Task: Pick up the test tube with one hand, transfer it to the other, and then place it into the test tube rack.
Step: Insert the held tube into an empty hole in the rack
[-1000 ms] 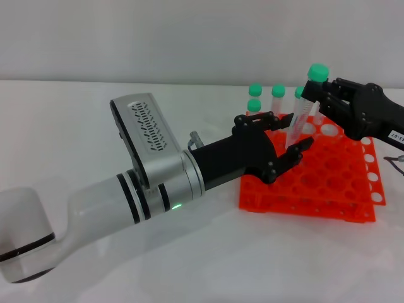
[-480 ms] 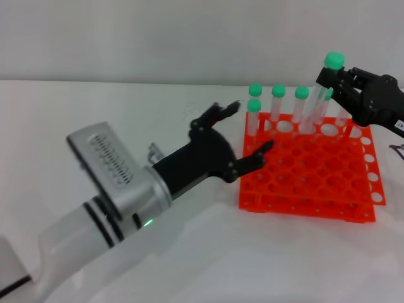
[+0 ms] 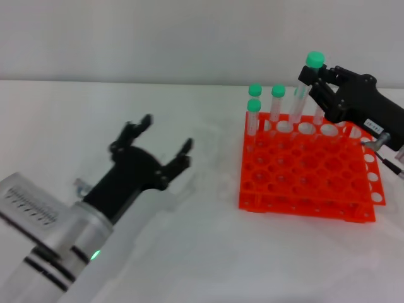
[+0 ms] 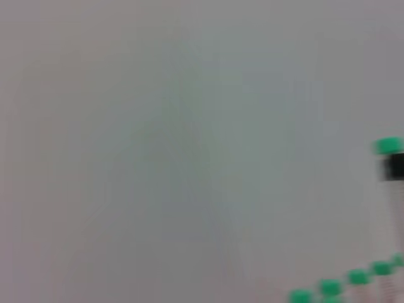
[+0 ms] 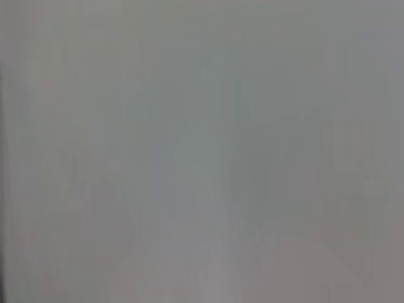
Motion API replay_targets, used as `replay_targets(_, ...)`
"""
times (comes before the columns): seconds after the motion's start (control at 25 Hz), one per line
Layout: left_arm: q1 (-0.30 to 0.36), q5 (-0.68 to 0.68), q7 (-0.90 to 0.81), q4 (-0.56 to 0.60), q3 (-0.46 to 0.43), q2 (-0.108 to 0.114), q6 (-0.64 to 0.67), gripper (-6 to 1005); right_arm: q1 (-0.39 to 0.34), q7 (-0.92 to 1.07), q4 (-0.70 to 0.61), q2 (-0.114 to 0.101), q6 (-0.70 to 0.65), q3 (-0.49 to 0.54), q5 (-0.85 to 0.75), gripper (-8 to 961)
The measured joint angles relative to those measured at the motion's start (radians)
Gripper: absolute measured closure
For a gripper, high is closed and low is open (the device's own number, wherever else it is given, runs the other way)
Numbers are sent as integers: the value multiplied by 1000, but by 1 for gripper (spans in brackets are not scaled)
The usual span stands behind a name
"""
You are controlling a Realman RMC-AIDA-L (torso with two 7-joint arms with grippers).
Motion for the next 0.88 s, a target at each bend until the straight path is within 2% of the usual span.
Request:
replay_targets(0.24, 57, -86, -1, -7, 2, 1, 16, 119, 67, -227, 175, 0, -3, 19, 74, 762)
replay_targets(0.28, 84, -134, -3, -15, 2, 1, 36, 119, 67, -227, 175, 0, -3, 19, 74, 762)
replay_targets(0.6, 103, -184, -3, -46, 3, 2, 78, 119, 151, -359, 283, 0, -72, 131, 6, 763)
replay_targets(0.76, 102, -185, -3, -46, 4, 2, 81, 119, 168, -417, 311, 0, -143, 268, -117, 763)
replay_targets(0.88, 102, -185, -4, -47, 4, 2, 82, 120, 171, -463, 332, 0, -186, 426, -263, 762)
